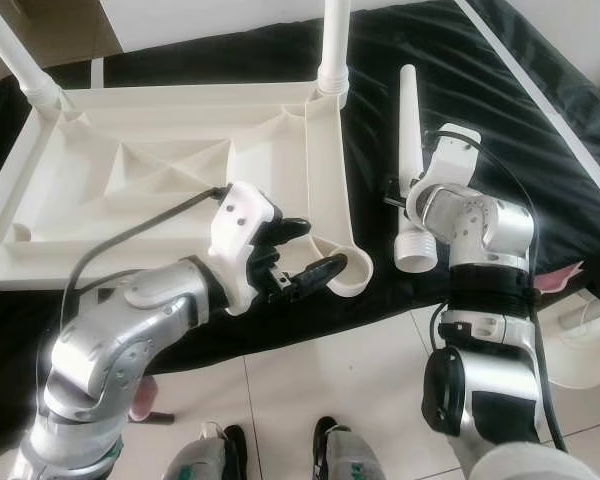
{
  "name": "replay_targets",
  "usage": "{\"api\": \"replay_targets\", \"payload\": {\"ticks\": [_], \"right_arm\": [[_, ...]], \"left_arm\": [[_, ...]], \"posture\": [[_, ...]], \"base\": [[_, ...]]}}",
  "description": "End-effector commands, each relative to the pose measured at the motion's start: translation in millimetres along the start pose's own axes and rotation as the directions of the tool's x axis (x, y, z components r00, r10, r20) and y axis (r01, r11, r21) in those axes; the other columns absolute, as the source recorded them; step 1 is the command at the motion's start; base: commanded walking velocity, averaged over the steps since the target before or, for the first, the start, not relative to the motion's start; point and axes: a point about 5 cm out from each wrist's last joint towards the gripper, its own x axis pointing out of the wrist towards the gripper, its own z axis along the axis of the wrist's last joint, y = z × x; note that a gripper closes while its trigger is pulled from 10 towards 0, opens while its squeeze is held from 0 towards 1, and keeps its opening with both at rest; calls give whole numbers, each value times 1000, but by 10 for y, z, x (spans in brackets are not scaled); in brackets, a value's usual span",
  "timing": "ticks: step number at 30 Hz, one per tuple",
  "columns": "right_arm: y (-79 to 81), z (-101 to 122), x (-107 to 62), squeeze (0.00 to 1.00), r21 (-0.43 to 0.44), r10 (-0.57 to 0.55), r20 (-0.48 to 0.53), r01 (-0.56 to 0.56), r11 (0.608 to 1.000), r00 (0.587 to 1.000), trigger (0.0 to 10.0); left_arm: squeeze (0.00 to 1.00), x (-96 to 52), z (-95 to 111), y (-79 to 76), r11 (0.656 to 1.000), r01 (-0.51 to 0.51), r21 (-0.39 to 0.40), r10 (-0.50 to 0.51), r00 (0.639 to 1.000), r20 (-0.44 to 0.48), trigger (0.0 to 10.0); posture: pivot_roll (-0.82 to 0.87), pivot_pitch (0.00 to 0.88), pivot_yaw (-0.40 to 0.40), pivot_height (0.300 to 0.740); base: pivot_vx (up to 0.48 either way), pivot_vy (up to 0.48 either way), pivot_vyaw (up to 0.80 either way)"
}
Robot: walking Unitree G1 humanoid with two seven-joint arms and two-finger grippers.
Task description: Building children table
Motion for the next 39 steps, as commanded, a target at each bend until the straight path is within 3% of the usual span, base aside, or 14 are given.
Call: {"api": "replay_targets", "payload": {"ticks": [1, 13, 14, 15, 16, 17, 18, 19, 28, 34, 35, 37, 39], "right_arm": [[-97, -309, 99, 0, 20, -31, -184, 35, 999, 982, 10000], [-248, -453, 73, 0, 77, -11, -429, 48, 996, 903, 10000], [-255, -457, 64, 0, 76, -3, -449, 42, 996, 894, 6980], [-262, -455, 55, 0, 71, -4, -464, 42, 997, 886, 4784], [-262, -455, 55, 0, 71, -4, -464, 42, 997, 886, 4784], [-269, -457, 47, 0, 68, -2, -480, 39, 997, 877, 6627], [-287, -456, 41, 0, 60, -11, -491, 46, 997, 871, 4588], [-301, -456, 37, 0, 50, -22, -496, 53, 997, 868, 0], [-287, -451, 36, 0, 34, -25, -501, 49, 998, 865, 0], [-204, -277, 73, 0, 16, 19, -354, -14, 1000, 935, 0], [-167, -217, 71, 0, 8, 46, -281, -45, 999, 959, 10000], [-144, -182, 67, 0, 1, 63, -236, -64, 998, 970, 10000], [-137, -61, 42, 0, -87, 51, -39, -54, 995, 998, 10000]], "left_arm": [[0, -10, 23, 17, 998, -58, -7, 58, 998, 8, 10000], [0, -9, 43, 54, 996, -85, -11, 85, 996, 15, 10000], [0, -5, 46, 59, 996, -88, -11, 88, 996, 17, 10000], [0, -2, 51, 64, 996, -91, -12, 91, 996, 19, 10000], [0, -2, 51, 64, 996, -91, -12, 91, 996, 19, 10000], [0, 2, 58, 69, 995, -94, -12, 95, 995, 22, 10000], [0, 6, 64, 75, 995, -98, -12, 98, 995, 26, 10000], [0, 12, 72, 82, 995, -103, -11, 103, 994, 31, 10000], [0, 38, 95, 123, 992, -124, -1, 124, 991, 45, 10000], [0, 79, 137, 204, 988, -149, 28, 147, 987, 68, 10000], [0, 81, 147, 229, 987, -157, 33, 154, 985, 74, 10000], [0, 82, 153, 244, 986, -161, 35, 158, 984, 77, 10000], [0, 71, 177, 303, 985, -174, 12, 172, 980, 97, 10000]], "posture": [[75, 296, 27, 740], [58, 295, 10, 740], [52, 294, 5, 740], [52, 294, 5, 740], [52, 294, 5, 740], [50, 292, 1, 740], [47, 290, -4, 740], [45, 285, -10, 740], [43, 263, -18, 740], [45, 202, -36, 740], [44, 189, -40, 740], [44, 189, -40, 740], [39, 148, -48, 740]], "base": [[0, 0, 0], [0, 0, 0], [0, 0, 0], [0, 0, 0], [0, 0, 0], [0, 0, 0], [0, 0, 0], [0, 0, 0], [0, 0, 0], [0, 0, 0], [0, 0, 0], [0, 0, 0], [0, 0, 0]]}}
